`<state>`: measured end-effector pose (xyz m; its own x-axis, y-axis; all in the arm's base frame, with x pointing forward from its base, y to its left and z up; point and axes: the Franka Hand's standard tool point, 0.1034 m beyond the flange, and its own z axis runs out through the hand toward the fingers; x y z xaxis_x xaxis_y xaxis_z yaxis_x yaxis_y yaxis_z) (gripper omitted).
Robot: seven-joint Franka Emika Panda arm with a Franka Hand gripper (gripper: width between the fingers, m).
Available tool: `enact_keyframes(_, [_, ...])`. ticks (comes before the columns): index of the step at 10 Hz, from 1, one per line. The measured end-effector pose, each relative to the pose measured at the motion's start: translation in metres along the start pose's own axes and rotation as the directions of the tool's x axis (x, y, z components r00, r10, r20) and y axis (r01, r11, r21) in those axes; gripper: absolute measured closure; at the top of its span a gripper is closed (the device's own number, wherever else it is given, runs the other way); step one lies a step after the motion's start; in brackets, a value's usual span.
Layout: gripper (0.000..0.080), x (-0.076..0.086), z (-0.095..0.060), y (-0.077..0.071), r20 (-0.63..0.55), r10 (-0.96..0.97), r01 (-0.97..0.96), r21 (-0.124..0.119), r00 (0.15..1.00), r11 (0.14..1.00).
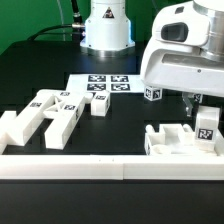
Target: Assemble chair
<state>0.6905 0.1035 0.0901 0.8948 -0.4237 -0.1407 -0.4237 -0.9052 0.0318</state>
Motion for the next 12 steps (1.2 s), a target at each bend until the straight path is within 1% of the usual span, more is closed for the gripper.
enact_keyframes(2, [0.0504, -0.0019, 0.0004, -0.0027, 0.005, 0.197, -0.197, 0.005, 0.98, 0.98])
enact_keyframes(3, [0.0504, -0.003, 0.0003, -0.0044, 0.012, 0.303, -0.303, 0.01, 0.953, 0.953])
enact_keyframes(4, [0.0504, -0.0033, 0.0003, -0.0049, 0.014, 0.356, -0.356, 0.01, 0.934, 0.934])
enact_keyframes(5, [0.0504, -0.0035, 0.0001, -0.0059, 0.026, 0.44, -0.44, 0.018, 0.898, 0.898])
enact_keyframes(6, [0.0504, -0.0027, -0.0002, -0.0066, 0.027, 0.486, -0.487, 0.023, 0.873, 0.873])
enact_keyframes(8, [0.0505, -0.0032, -0.0001, -0.0075, 0.028, 0.524, -0.524, 0.022, 0.851, 0.851])
enact_keyframes(9, [0.0505, -0.0032, 0.0003, -0.0073, 0.026, 0.498, -0.498, 0.022, 0.867, 0.867])
enact_keyframes(10, [0.0325, -0.0036, 0.0003, -0.0067, 0.023, 0.417, -0.418, 0.018, 0.909, 0.908])
enact_keyframes(11, [0.021, -0.0062, -0.0002, -0.0065, 0.029, 0.365, -0.365, 0.002, 0.931, 0.931])
enact_keyframes(12, [0.021, -0.0065, -0.0012, -0.008, 0.027, 0.285, -0.285, 0.0, 0.958, 0.959])
